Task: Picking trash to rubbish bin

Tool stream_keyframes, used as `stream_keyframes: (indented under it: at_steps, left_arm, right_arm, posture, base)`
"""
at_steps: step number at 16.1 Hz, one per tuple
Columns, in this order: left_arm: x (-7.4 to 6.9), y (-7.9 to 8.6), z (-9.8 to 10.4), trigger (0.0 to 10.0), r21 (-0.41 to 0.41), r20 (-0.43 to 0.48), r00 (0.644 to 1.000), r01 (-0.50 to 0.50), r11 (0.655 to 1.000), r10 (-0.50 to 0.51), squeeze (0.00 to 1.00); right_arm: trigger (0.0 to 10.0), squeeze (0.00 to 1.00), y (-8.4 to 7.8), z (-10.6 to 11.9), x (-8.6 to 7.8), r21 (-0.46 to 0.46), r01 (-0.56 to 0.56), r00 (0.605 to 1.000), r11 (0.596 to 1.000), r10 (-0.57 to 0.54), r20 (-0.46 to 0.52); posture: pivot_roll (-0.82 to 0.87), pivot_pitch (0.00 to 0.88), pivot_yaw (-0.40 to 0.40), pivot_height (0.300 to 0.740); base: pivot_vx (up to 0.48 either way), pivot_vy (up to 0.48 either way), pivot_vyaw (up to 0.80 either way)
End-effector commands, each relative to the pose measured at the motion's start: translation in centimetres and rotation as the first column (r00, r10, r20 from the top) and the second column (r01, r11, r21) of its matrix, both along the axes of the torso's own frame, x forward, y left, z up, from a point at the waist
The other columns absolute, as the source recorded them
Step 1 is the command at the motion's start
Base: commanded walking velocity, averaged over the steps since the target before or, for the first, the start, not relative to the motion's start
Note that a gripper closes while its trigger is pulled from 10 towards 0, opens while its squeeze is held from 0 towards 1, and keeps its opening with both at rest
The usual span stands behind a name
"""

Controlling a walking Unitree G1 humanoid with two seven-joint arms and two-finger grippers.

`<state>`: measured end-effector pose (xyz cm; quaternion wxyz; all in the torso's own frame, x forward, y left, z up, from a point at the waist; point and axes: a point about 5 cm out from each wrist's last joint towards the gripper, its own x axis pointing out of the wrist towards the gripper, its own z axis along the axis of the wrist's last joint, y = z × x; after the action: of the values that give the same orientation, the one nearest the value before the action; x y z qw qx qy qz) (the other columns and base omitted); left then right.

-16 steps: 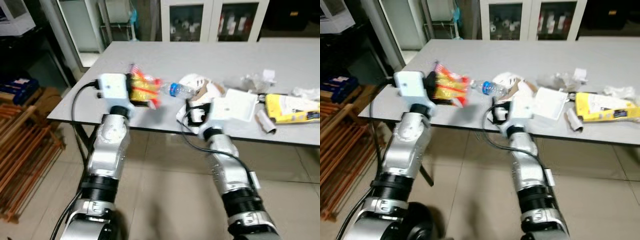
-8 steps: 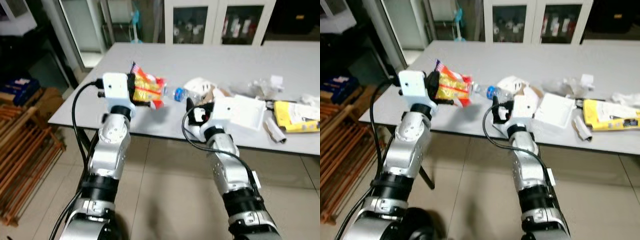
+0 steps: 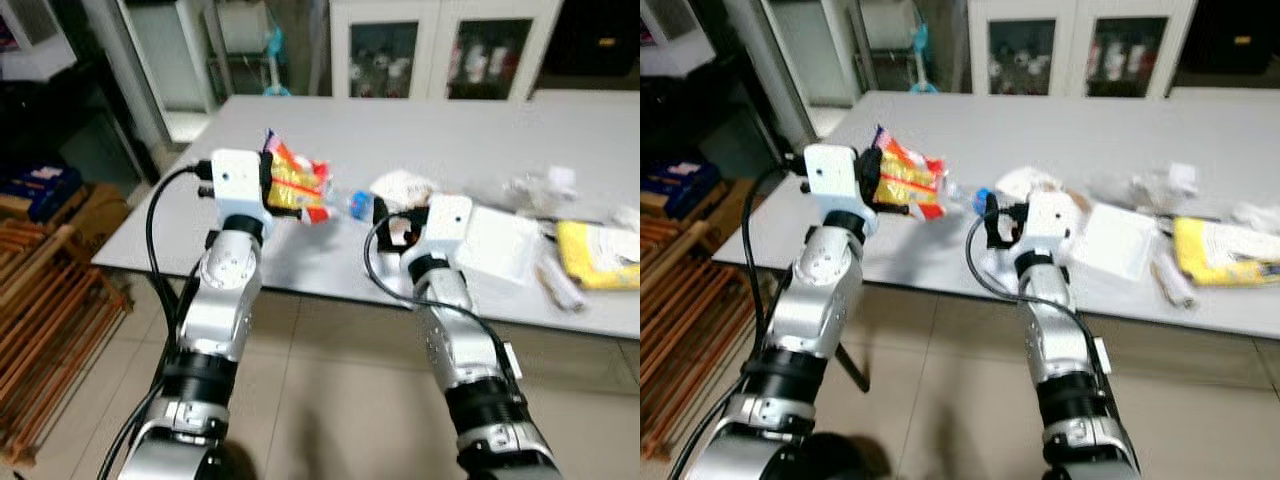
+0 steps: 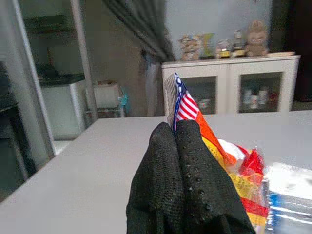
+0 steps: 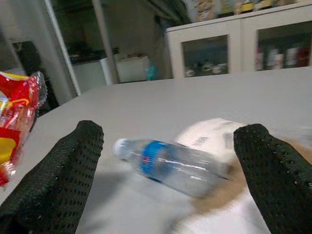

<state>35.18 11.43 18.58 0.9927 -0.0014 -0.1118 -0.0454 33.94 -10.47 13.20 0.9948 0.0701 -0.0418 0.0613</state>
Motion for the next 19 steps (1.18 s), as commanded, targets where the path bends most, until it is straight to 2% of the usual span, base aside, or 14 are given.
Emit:
stream_keyframes:
  at_steps: [1, 4, 7, 8, 9, 11, 13, 14, 16, 17, 19]
  left_arm:
    - [0.2, 1.1, 0.2, 10.0, 0.012, 0.003, 0.999, -0.038, 0.999, 0.038, 0.00]
    - [0.1, 0.8, 0.5, 10.0, -0.022, 0.018, 1.000, -0.019, 1.000, 0.020, 0.00]
    - [0.1, 0.6, 0.3, 10.0, -0.015, 0.010, 1.000, -0.015, 1.000, 0.015, 0.00]
    - [0.1, 0.7, 0.3, 10.0, -0.018, 0.010, 1.000, -0.014, 1.000, 0.014, 0.00]
    - [0.2, 0.7, 0.4, 10.0, -0.018, 0.012, 1.000, -0.012, 1.000, 0.012, 0.00]
    - [0.3, 0.7, 0.6, 10.0, -0.018, 0.018, 1.000, -0.008, 1.000, 0.009, 0.00]
    - [0.4, 0.5, 0.8, 10.0, -0.015, 0.022, 1.000, 0.006, 1.000, -0.005, 0.00]
    - [0.4, 0.4, 0.8, 10.0, -0.012, 0.020, 1.000, 0.014, 1.000, -0.013, 0.00]
    - [0.3, 0.0, 0.6, 10.0, -0.008, 0.013, 0.999, 0.033, 0.999, -0.033, 0.00]
    - [0.4, -0.2, 0.6, 10.0, -0.007, 0.012, 0.999, 0.036, 0.999, -0.036, 0.00]
    - [0.4, -0.4, 0.7, 10.0, 0.008, 0.020, 0.999, 0.043, 0.999, -0.043, 0.00]
  right_arm:
    - [10.0, 0.00, 1.1, 0.5, 0.1, 0.007, -0.036, 0.999, 0.999, 0.036, 0.005]
    - [10.0, 0.00, 1.1, 0.2, 0.2, -0.008, -0.044, 0.999, 0.999, 0.044, -0.011]
    - [10.0, 0.00, 1.2, 0.3, 0.2, -0.023, -0.051, 0.999, 0.998, 0.051, -0.008]
    - [10.0, 0.00, 1.3, 0.4, 0.2, -0.067, -0.051, 0.999, 0.996, 0.051, -0.001]
    - [10.0, 0.00, 1.5, 0.6, 0.2, -0.164, -0.055, 0.998, 0.985, 0.058, 0.012]
    - [10.0, 0.00, 2.0, 1.1, 0.3, -0.294, -0.056, 0.997, 0.954, 0.071, 0.038]
    - [10.0, 0.00, 2.3, 1.5, 0.4, -0.376, -0.051, 0.996, 0.925, 0.074, 0.047]
    - [10.0, 0.00, 2.2, 1.1, 0.4, -0.428, -0.053, 0.998, 0.902, 0.062, 0.007]
    - [10.0, 0.00, 1.5, -1.0, 0.3, -0.576, -0.073, 0.995, 0.814, 0.019, -0.098]
    - [10.0, 0.00, 1.2, -1.6, 0.3, -0.601, -0.077, 0.993, 0.796, 0.006, -0.119]
    - [10.0, 0.00, 0.9, -2.2, 0.3, -0.614, -0.085, 0.988, 0.785, -0.015, -0.156]
  posture:
    - [0.04, 0.003, 0.072, 0.740]
    - [0.04, 0.004, 0.075, 0.740]
    - [0.03, 0.000, 0.079, 0.740]
    - [0.03, 0.001, 0.081, 0.740]
    - [0.03, 0.001, 0.084, 0.740]
    - [0.03, 0.000, 0.093, 0.740]
    - [0.02, 0.000, 0.105, 0.740]
    - [0.01, 0.000, 0.112, 0.740]
    - [0.01, 0.000, 0.114, 0.740]
    - [0.01, 0.000, 0.112, 0.740]
    - [0.02, 0.000, 0.107, 0.740]
  base:
    - [0.428, 0.000, 0.00]
    - [0.091, 0.000, 0.00]
    - [0.000, 0.000, 0.00]
    - [0.000, 0.000, 0.00]
    - [0.000, 0.000, 0.00]
    - [0.000, 0.000, 0.00]
    - [0.000, 0.000, 0.00]
    - [0.000, 0.000, 0.00]
    - [0.000, 0.000, 0.00]
    - [0.000, 0.000, 0.00]
    - [0.000, 0.000, 0.00]
